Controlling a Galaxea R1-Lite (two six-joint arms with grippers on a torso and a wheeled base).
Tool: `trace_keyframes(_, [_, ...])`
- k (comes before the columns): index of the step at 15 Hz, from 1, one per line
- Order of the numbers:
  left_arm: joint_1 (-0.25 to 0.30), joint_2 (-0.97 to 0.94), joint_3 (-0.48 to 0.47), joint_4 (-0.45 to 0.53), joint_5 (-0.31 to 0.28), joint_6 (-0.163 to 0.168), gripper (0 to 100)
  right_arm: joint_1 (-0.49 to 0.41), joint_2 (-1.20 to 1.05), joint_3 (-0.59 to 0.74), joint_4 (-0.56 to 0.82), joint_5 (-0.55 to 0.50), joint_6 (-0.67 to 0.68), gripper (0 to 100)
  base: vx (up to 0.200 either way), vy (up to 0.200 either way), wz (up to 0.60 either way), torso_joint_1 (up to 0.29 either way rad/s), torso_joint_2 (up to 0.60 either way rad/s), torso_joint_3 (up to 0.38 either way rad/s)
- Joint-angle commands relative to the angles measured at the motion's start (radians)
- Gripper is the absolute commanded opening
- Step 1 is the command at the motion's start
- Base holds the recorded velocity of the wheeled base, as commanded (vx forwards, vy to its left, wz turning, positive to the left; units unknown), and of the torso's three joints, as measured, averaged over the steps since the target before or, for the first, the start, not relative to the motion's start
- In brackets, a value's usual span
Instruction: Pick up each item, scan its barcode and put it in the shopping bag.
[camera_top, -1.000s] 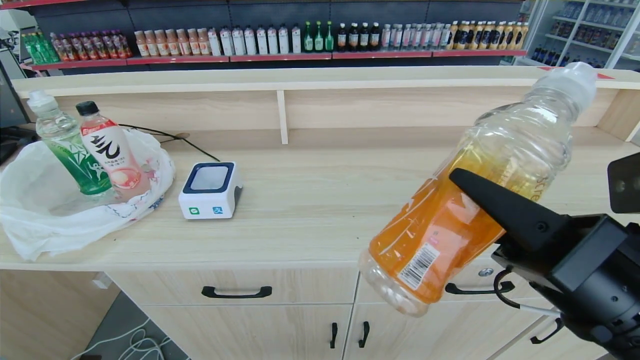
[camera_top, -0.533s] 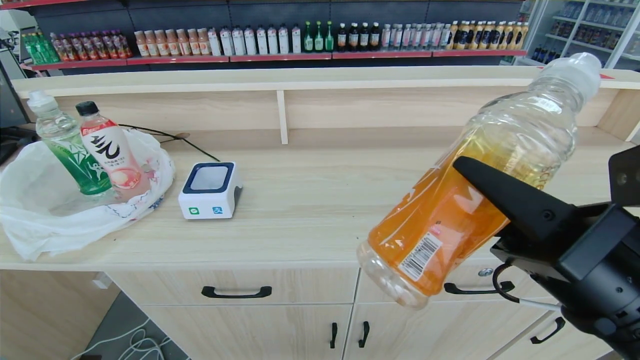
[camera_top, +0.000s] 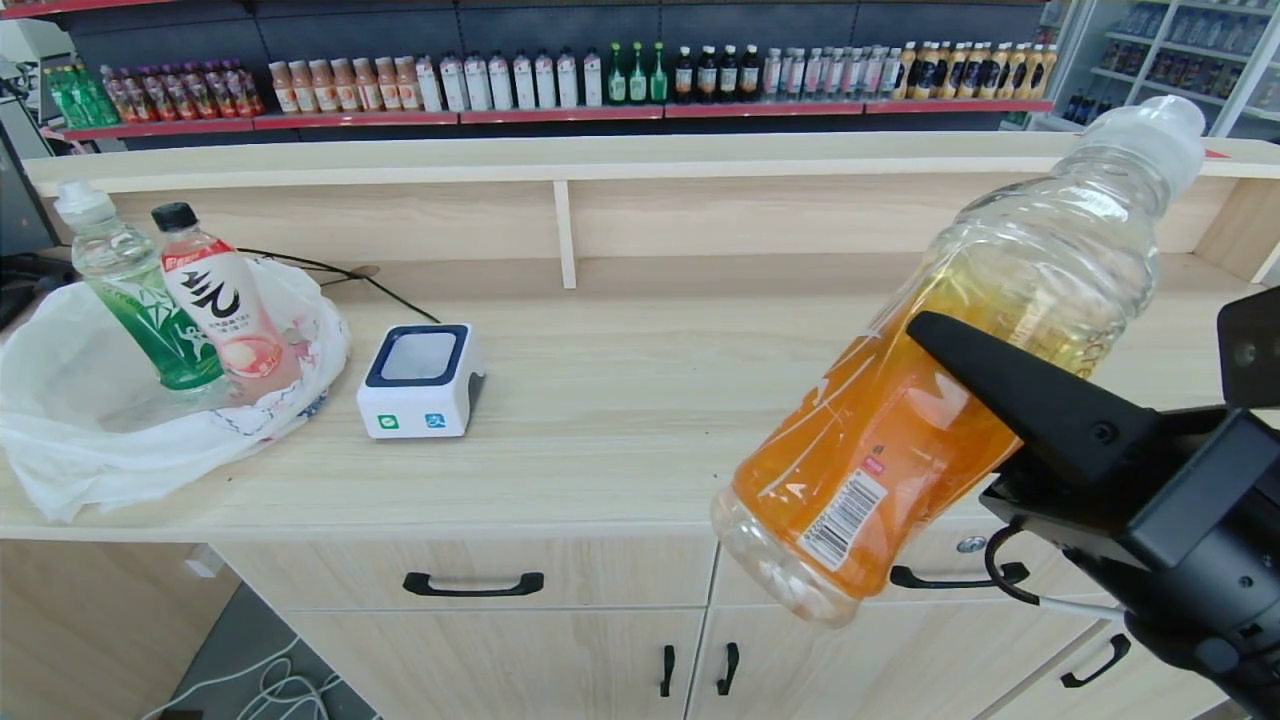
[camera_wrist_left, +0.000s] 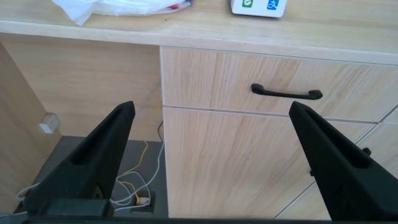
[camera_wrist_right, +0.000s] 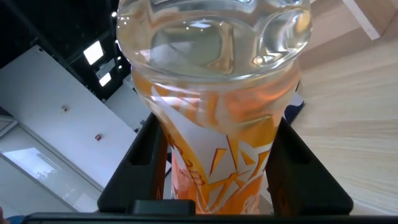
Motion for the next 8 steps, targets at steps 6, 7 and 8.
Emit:
trace_keyframes(6, [0.0, 0.0, 0.001, 0.0, -0.001, -0.001, 100, 0.001, 0.009, -0.001, -0.001, 0.0, -0.041, 0, 0.0, 0.0, 0.0, 0.0, 0.0, 0.0])
trace_keyframes(7, [0.0, 0.0, 0.0, 0.0, 0.001, 0.0, 100, 0.001, 0.019, -0.004, -0.001, 0.003, -0.074, 0, 0.0, 0.0, 0.0, 0.0, 0.0, 0.0])
trace_keyframes(8, [0.0, 0.0, 0.0, 0.0, -0.001, -0.001, 100, 0.001, 0.02, -0.004, -0.001, 0.017, -0.101, 0, 0.0, 0.0, 0.0, 0.0, 0.0, 0.0])
